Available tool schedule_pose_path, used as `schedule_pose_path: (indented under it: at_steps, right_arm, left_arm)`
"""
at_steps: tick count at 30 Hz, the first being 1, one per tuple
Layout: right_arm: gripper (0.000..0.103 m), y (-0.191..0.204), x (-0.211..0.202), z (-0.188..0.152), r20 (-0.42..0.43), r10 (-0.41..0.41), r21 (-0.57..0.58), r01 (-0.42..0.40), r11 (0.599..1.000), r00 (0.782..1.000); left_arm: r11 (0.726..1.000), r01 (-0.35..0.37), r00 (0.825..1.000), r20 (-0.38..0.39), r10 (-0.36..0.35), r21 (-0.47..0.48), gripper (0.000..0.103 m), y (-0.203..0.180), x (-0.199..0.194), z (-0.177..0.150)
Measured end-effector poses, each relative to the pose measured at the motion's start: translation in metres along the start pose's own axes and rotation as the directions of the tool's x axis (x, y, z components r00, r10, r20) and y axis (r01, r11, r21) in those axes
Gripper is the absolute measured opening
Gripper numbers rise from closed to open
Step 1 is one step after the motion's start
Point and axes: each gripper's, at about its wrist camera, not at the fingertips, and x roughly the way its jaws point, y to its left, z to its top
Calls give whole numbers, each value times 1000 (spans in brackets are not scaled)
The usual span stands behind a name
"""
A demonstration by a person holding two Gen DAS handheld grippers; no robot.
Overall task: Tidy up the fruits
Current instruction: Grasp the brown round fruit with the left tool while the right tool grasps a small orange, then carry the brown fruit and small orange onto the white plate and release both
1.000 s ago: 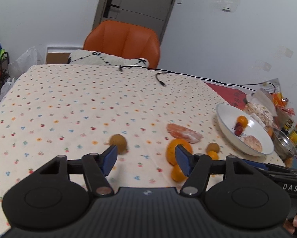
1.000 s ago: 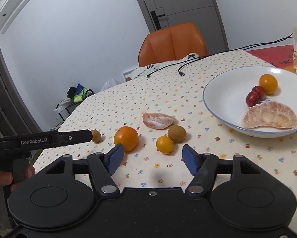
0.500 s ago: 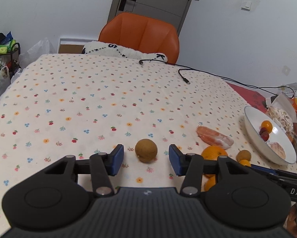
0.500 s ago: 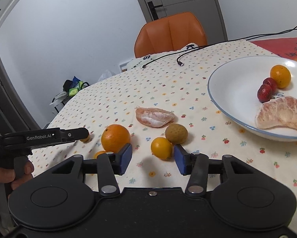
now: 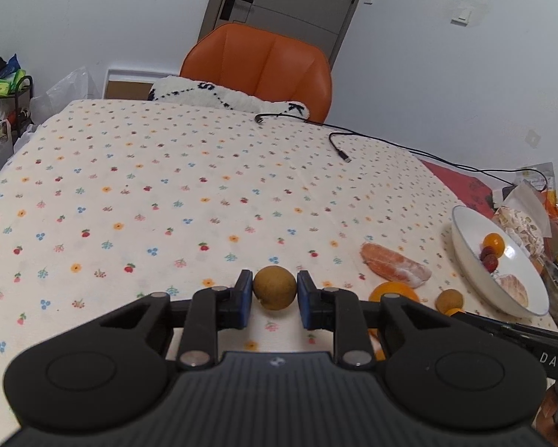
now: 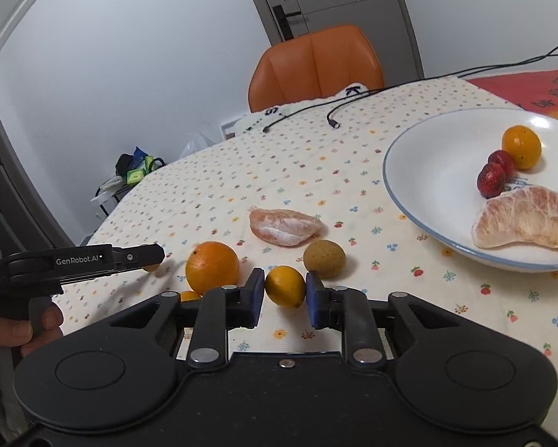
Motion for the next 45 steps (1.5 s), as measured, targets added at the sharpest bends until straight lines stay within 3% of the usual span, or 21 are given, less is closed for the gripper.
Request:
schedule_pose_path:
  at_steps: [25,45]
  right_arm:
    - [22,-26,-68,7,131,-54,35,50,998,990]
    - [22,-65,-109,5,185,-139,91,124,988,973]
  left_arm:
    - [989,118,990,66,-124,86,24,-70,-33,7]
    - [967,204,975,52,-214,153,24,-127,-30,5]
